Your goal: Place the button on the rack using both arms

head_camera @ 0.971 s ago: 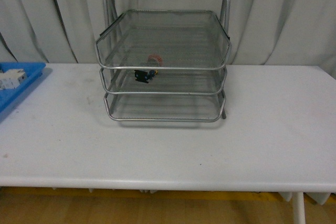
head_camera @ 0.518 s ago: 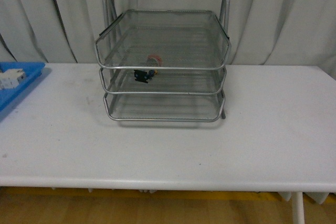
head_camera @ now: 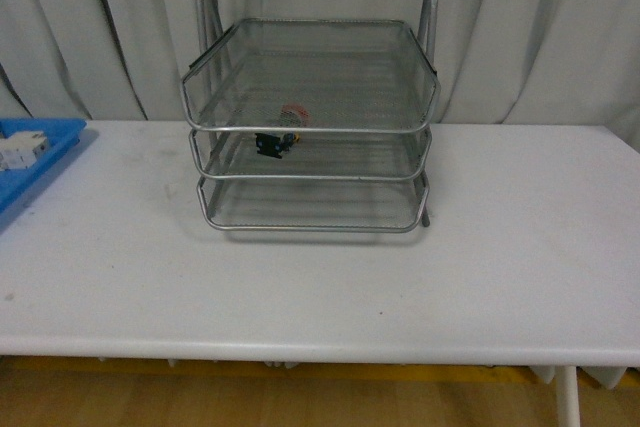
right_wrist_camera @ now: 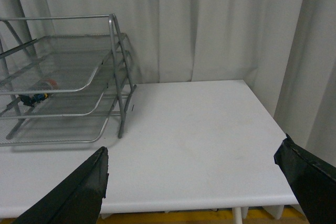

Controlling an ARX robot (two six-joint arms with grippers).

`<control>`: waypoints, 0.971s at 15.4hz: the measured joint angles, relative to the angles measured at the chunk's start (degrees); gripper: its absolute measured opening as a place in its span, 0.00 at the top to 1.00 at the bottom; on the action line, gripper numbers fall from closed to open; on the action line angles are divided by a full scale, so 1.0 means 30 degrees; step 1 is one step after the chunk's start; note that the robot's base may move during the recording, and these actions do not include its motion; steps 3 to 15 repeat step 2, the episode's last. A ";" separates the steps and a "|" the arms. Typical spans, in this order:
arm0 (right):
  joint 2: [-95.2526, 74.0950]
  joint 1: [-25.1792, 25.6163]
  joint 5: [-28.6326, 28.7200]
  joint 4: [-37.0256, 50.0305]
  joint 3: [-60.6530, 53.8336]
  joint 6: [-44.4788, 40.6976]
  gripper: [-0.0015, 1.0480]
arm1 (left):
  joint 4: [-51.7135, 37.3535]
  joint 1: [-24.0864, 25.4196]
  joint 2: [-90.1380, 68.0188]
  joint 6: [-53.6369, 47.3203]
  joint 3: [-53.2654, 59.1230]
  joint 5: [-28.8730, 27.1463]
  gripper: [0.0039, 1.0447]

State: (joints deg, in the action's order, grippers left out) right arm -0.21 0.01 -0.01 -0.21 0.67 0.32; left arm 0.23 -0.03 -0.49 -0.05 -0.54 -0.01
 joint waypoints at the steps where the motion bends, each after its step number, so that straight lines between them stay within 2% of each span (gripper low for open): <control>1: 0.0000 0.0000 -0.0007 0.0000 0.0000 0.0007 0.06 | 0.0000 0.0000 0.0000 0.0000 0.0000 0.0000 0.06; 15: 0.0000 0.0000 -0.0007 0.0000 0.0000 0.0007 0.06 | 0.0000 0.0000 0.0000 -0.0007 0.0000 0.0000 0.06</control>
